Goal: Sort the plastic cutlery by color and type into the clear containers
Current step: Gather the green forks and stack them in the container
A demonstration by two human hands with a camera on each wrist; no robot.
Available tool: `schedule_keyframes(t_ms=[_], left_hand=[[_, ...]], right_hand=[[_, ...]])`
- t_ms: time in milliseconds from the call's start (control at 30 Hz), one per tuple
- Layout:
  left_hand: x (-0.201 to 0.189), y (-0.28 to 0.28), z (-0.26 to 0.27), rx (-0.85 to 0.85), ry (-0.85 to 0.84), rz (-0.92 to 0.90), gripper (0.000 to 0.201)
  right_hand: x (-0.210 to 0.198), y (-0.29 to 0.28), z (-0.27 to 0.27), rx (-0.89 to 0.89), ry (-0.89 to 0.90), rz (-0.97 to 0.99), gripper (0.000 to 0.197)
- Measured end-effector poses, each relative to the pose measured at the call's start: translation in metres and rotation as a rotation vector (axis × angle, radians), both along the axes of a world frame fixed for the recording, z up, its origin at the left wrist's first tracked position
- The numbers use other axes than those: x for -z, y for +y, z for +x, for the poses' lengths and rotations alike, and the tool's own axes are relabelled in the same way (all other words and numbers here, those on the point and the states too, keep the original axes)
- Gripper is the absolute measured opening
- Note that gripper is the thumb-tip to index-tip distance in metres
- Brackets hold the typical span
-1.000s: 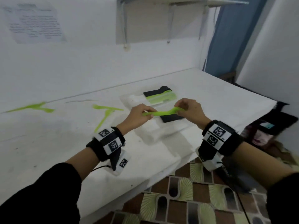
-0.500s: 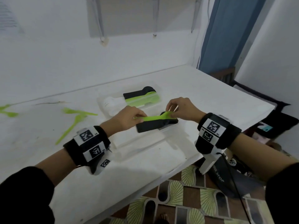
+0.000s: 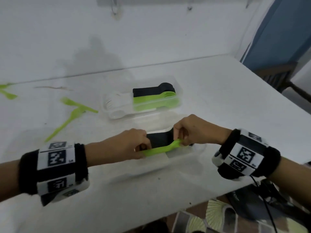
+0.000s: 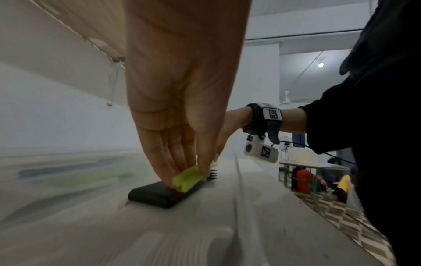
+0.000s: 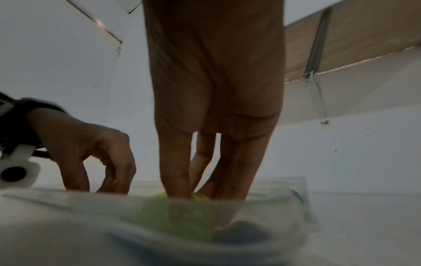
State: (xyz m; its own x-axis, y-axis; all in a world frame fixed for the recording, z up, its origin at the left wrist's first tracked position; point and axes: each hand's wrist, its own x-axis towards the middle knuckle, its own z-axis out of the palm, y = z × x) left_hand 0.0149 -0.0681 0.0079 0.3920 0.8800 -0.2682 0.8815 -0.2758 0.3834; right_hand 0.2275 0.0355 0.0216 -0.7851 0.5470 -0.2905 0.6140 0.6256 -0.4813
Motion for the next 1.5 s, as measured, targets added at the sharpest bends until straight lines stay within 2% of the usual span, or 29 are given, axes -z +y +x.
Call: schedule_keyframes(t_ms=[200, 433, 533, 700, 767, 867, 1000, 1100, 1133, 1233, 1367, 1500], left_hand=[[-0.01, 0.005, 0.013, -0.067, 0.139, -0.08, 0.022], [-0.008, 0.011, 0.03, -0.09, 0.126, -0.033, 0.023], [-0.008, 0.013, 0.036, -0.062, 0.153, -0.086, 0.028], [-0.005, 0.016, 0.044, -0.068, 0.201, -0.085, 0.034], [-0.004, 0.017, 0.045, -0.081, 0.212, -0.078, 0.032], [-0.004, 0.019, 0.046, -0.108, 0.202, -0.078, 0.029], [-0.004, 0.024, 0.045, -0.107, 0.188, -0.065, 0.027], [-0.004, 0.026, 0.047, -0.089, 0.214, -0.105, 0.037], [-0.004, 0.027, 0.047, -0.074, 0.225, -0.109, 0.038], [-0.001, 0.028, 0.044, -0.06, 0.197, -0.087, 0.033], [-0.001, 0.028, 0.042, -0.058, 0.147, -0.057, 0.024], [0.0, 0.03, 0.044, -0.044, 0.16, -0.046, 0.023]], right_hand=[[0.004, 0.005, 0.003, -0.107, -0.096, 0.051, 0.017], [0.011, 0.009, 0.003, -0.207, -0.166, 0.268, 0.02], [0.015, 0.009, 0.005, -0.236, -0.155, 0.303, 0.019], [0.017, 0.013, 0.004, -0.263, -0.173, 0.309, 0.018], [0.018, 0.013, 0.002, -0.292, -0.194, 0.322, 0.009], [0.021, 0.017, 0.002, -0.308, -0.202, 0.338, 0.02], [0.023, 0.017, 0.002, -0.311, -0.186, 0.352, 0.015], [0.023, 0.015, -0.001, -0.303, -0.205, 0.379, 0.027], [0.023, 0.015, -0.002, -0.298, -0.207, 0.378, 0.024], [0.022, 0.017, -0.002, -0.297, -0.191, 0.353, 0.009], [0.019, 0.019, -0.002, -0.286, -0.138, 0.252, 0.015], [0.017, 0.016, -0.001, -0.292, -0.1, 0.268, 0.013]])
